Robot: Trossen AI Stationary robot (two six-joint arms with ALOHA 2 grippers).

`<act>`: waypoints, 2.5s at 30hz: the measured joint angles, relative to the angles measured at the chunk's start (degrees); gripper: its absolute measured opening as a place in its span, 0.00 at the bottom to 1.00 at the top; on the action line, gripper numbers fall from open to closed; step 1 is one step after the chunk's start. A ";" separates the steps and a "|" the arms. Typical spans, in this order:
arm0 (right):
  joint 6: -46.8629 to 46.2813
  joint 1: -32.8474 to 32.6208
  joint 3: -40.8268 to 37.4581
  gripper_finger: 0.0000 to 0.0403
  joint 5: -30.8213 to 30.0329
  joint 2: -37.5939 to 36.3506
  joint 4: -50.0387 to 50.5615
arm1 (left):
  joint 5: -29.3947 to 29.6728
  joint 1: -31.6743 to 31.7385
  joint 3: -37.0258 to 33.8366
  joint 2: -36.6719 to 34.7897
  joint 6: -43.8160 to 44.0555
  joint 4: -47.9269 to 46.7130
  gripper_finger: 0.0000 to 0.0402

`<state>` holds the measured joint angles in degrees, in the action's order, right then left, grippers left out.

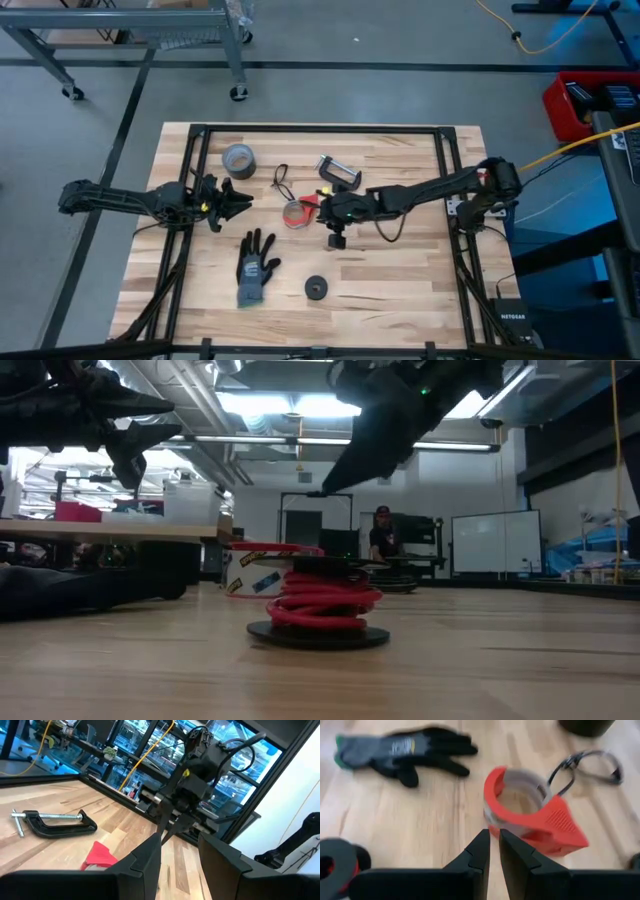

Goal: Coil cords
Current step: Uncoil the red wire from the spool

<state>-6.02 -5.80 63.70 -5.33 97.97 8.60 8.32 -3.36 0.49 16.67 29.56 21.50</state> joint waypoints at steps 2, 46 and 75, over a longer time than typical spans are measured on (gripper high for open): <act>-0.02 -0.13 1.37 0.12 0.37 1.42 0.53 | 0.00 0.00 0.00 0.00 0.00 0.02 0.31; -20.86 -0.47 2.27 0.74 16.93 2.41 6.04 | -0.48 -0.02 0.04 0.09 -1.27 -19.67 0.31; -35.20 -8.50 2.21 0.57 27.98 15.17 -8.96 | -0.55 -0.02 0.04 0.09 -1.25 -19.61 0.31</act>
<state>-41.22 -14.31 65.91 22.65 113.13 -0.37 7.77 -3.38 0.54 16.75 28.31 1.89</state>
